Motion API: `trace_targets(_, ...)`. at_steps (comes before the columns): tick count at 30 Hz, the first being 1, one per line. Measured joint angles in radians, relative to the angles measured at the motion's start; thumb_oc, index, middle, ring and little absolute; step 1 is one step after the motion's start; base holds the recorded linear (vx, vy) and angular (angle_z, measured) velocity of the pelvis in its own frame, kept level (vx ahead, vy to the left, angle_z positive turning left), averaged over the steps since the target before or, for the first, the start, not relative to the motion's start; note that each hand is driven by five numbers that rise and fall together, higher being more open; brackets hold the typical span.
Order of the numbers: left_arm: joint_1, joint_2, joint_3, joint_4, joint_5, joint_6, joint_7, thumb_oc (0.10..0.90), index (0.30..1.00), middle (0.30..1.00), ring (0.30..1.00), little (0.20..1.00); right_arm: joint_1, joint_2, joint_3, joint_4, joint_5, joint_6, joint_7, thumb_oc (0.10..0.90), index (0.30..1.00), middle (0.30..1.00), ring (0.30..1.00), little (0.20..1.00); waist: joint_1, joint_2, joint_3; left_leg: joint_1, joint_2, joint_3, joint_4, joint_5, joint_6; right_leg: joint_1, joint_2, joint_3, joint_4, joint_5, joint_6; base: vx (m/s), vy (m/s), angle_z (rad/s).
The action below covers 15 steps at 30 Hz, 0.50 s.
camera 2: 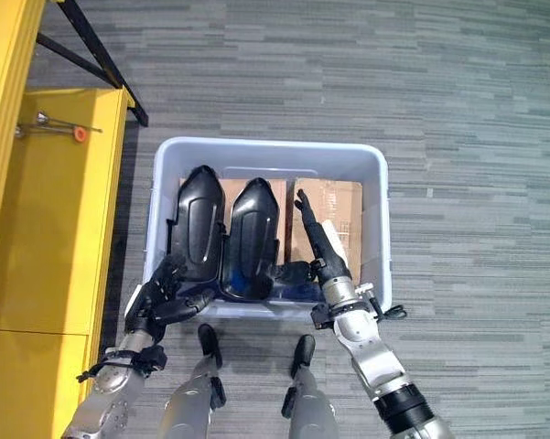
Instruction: Move parts from the plastic box to the shelf.
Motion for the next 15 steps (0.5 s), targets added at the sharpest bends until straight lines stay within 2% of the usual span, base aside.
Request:
trace_targets(6, -0.006, 0.001, -0.003, -0.001, 0.0, 0.0, 0.025, 0.9, 1.0, 1.0, 1.0, 1.0, -0.008, 0.018, -0.016, 0.047, 0.015, 0.009, -0.064, 0.9, 1.0, 1.0, 1.0, 1.0, 0.0, 0.007, 0.015, -0.024, -0.004, -0.009, 0.0, 0.0, 0.0, -0.019, -0.003, -0.009, 0.0, -0.001, 0.001, -0.01, 0.017, 0.04)
trace_targets(9, -0.015, -0.001, -0.005, -0.001, 0.0, 0.0, 0.044, 0.9, 1.0, 1.0, 1.0, 1.0, -0.029, 0.047, -0.052, 0.09, 0.015, 0.01, -0.112, 0.9, 1.0, 1.0, 1.0, 1.0, 0.001, 0.012, 0.024, -0.032, -0.008, -0.009, 0.0, 0.0, 0.001, -0.027, -0.007, -0.009, 0.0, 0.0, 0.001, 0.0, 0.011, 0.0)
trace_targets(11, -0.025, 0.0, -0.003, -0.002, 0.0, -0.001, 0.047, 0.9, 1.0, 1.0, 1.0, 1.0, -0.033, 0.051, -0.096, 0.093, 0.015, 0.012, -0.156, 0.9, 1.0, 1.0, 1.0, 1.0, 0.001, 0.025, 0.043, -0.038, -0.016, -0.009, 0.0, -0.002, 0.005, -0.031, -0.015, -0.009, 0.0, 0.001, 0.003, 0.0, 0.0, 0.0)
trace_targets(15, -0.033, 0.001, -0.006, -0.003, 0.0, -0.002, 0.057, 0.9, 1.0, 1.0, 1.0, 1.0, -0.033, 0.061, -0.103, 0.093, 0.016, 0.013, -0.187, 0.9, 1.0, 1.0, 1.0, 1.0, 0.004, 0.026, 0.047, -0.046, -0.016, -0.009, 0.0, -0.002, 0.006, -0.039, -0.015, -0.011, 0.0, 0.0, 0.004, 0.0, 0.0, 0.0)
